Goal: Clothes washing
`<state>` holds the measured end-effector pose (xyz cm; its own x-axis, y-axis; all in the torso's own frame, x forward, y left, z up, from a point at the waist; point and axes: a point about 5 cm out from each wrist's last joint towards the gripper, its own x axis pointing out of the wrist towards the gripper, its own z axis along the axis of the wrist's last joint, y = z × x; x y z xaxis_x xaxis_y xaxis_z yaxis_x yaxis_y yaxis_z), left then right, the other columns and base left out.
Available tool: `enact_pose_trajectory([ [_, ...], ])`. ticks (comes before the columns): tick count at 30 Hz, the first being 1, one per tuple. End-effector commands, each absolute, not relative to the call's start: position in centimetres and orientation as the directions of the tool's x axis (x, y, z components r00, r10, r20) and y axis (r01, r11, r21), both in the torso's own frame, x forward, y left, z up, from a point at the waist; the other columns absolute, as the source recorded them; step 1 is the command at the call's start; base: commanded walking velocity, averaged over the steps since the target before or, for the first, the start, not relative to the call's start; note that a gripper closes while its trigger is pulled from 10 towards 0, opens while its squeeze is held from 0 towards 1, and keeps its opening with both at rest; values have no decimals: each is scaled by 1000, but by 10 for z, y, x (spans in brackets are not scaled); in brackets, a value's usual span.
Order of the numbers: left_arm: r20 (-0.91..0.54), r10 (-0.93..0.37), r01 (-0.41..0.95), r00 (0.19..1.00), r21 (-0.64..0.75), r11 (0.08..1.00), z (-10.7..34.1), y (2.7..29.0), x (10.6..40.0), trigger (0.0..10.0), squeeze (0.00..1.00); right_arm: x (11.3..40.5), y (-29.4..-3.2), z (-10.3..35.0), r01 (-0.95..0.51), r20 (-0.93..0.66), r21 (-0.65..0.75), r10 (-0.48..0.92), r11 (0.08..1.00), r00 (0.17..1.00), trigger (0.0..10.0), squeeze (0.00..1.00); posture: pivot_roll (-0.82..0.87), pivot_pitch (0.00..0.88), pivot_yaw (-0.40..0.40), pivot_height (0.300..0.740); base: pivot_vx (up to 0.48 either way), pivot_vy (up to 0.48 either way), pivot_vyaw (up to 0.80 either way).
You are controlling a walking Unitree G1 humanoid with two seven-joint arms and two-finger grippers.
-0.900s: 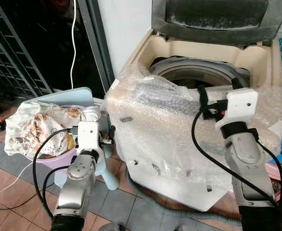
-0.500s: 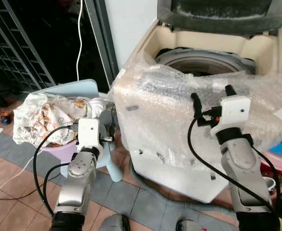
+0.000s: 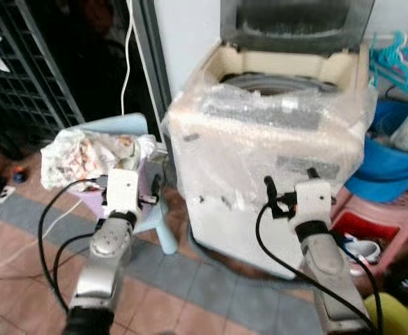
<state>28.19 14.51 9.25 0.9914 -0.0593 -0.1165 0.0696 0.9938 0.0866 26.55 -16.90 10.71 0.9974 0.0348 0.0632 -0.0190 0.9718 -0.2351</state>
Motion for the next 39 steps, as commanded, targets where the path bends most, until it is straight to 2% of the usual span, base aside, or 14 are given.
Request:
enact_pose_trajectory([
  [1,-106,-66,78,992,114,990,93,145,280,10000,0,265,-175,103,23,43,-253,-12,967,999,10000,0,-51,38,128,740,0,0,0],
  [4,-90,-70,79,993,107,991,93,146,276,10000,0,265,-170,109,-13,85,-244,35,970,996,10000,0,-57,41,132,740,0,0,0],
  [7,-121,-50,63,991,107,992,88,151,274,10000,0,260,-173,104,44,24,-273,-39,961,999,10000,0,-65,33,132,740,0,82,0],
  [9,-126,-62,75,990,100,992,86,150,273,10000,0,256,-172,91,0,-52,-78,-4,997,999,10000,0,-57,31,133,740,0,480,0],
  [12,-108,-77,87,991,96,992,89,150,273,10000,0,258,-177,97,56,-12,-60,-57,997,998,10000,0,-52,35,143,740,0,480,0],
  [14,-106,-83,93,991,91,992,89,149,272,10000,0,257,-174,97,37,-20,-69,-39,997,999,10000,0,-50,37,143,740,0,480,0],
  [15,-110,-90,99,990,85,991,89,149,272,10000,0,258,-173,97,42,-24,-124,-45,991,999,10000,0,-50,37,143,740,0,480,0],
  [17,-103,-83,92,991,84,992,90,151,271,10000,0,258,-169,102,21,-17,-38,-22,999,1000,10000,0,-50,47,141,740,0,480,0],
  [20,-102,-79,88,992,87,992,90,152,271,10000,0,258,-174,103,71,-30,-69,-73,995,997,10000,0,-50,53,141,740,0,480,0],
  [23,-103,-70,78,992,74,994,91,153,270,10000,0,256,-174,100,48,-66,-42,-51,998,996,10000,0,-49,55,141,740,0,460,0],
  [26,-79,-56,60,995,55,997,95,155,271,10000,0,254,-171,102,18,-45,-44,-20,999,999,10000,0,-46,57,142,740,0,0,0],
  [35,-72,-67,70,995,31,997,96,156,270,10000,0,257,-165,108,-10,-26,-36,9,999,1000,10000,0,-51,58,137,740,0,0,765],
  [39,-70,-63,65,996,21,998,96,156,271,10000,0,259,-166,107,-21,-26,-35,20,999,999,10000,0,-53,60,134,740,274,0,0],
])
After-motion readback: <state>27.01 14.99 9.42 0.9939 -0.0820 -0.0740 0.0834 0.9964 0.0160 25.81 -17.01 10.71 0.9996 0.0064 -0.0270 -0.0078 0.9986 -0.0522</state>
